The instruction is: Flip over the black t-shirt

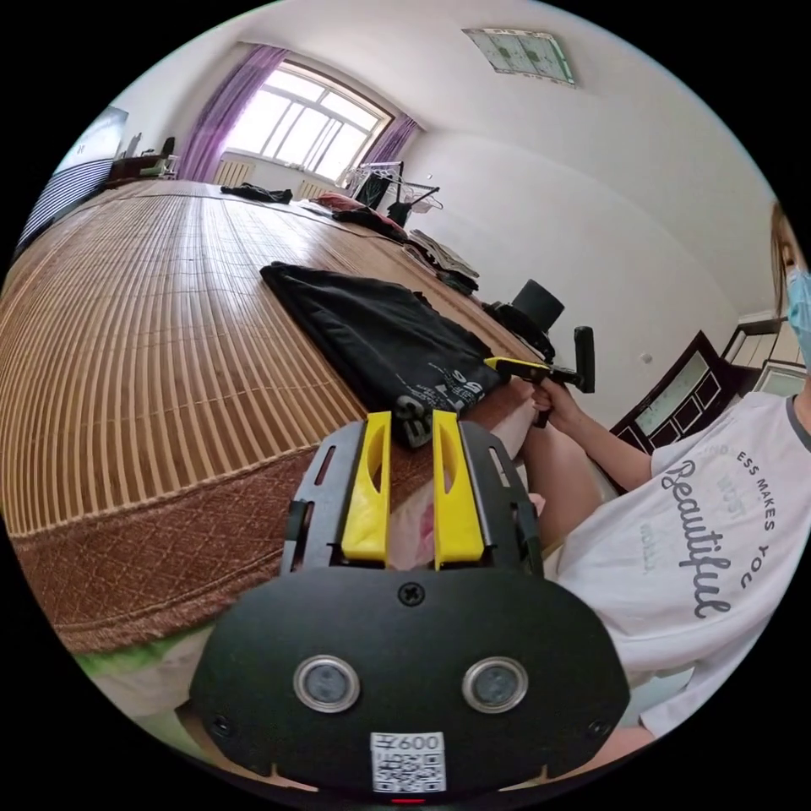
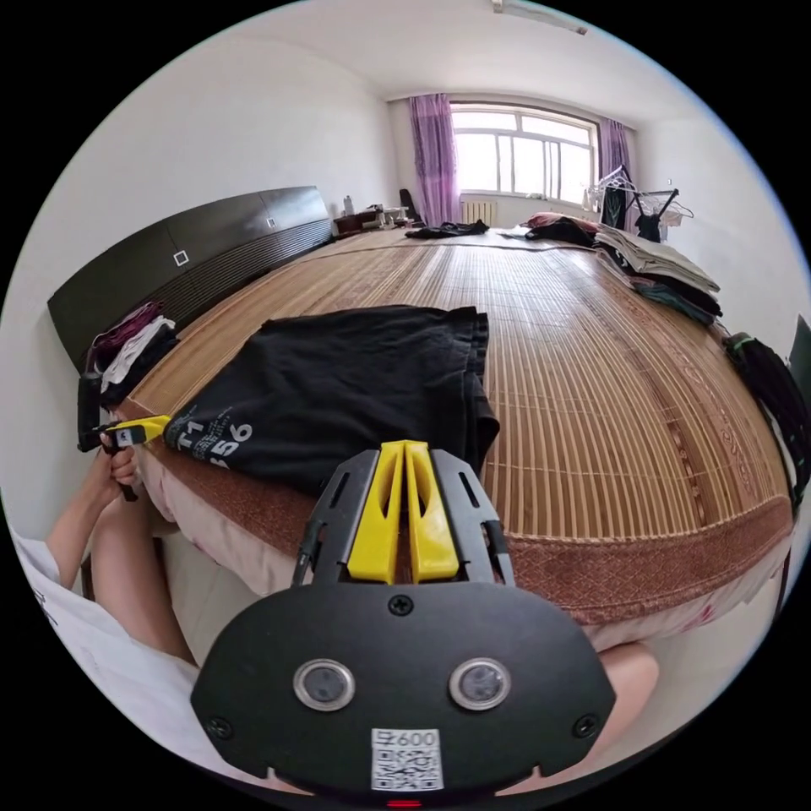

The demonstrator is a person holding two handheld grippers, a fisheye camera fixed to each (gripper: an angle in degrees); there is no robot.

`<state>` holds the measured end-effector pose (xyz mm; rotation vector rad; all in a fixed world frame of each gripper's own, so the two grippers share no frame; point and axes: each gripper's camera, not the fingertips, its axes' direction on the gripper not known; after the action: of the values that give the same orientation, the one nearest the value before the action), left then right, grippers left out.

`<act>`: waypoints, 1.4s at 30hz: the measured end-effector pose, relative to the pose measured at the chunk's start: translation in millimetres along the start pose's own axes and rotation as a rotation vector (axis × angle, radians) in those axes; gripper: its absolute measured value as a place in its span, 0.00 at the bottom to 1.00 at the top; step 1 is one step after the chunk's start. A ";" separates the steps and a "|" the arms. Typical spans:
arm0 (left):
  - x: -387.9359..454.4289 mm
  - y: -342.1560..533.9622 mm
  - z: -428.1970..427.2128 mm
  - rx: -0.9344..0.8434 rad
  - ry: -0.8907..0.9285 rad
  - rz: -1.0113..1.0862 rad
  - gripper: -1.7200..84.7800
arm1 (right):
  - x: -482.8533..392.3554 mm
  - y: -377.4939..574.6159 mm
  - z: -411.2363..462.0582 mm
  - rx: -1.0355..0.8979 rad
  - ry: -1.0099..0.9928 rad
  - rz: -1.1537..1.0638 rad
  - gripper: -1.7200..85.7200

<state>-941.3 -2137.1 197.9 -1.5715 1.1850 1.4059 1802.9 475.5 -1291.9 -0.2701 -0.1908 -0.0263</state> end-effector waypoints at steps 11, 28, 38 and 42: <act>-3.8 14.1 1.1 -0.048 -0.048 0.045 0.05 | 14.2 10.5 16.7 0.028 0.046 -0.010 0.01; 14.2 75.2 10.4 0.150 -0.177 0.113 0.02 | -157.4 -140.9 180.7 -0.320 -0.492 -0.345 0.01; 11.6 118.8 16.4 0.124 -0.262 0.024 0.02 | -155.1 -116.8 182.3 -0.271 -0.451 -0.376 0.01; 40.1 117.0 11.2 0.235 -0.361 0.097 0.02 | -152.3 -105.0 163.2 -0.165 -0.424 -0.374 0.01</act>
<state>-1055.6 -2172.3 164.6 -1.0590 1.1662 1.4763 1618.1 418.0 -1139.1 -0.4003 -0.6607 -0.3589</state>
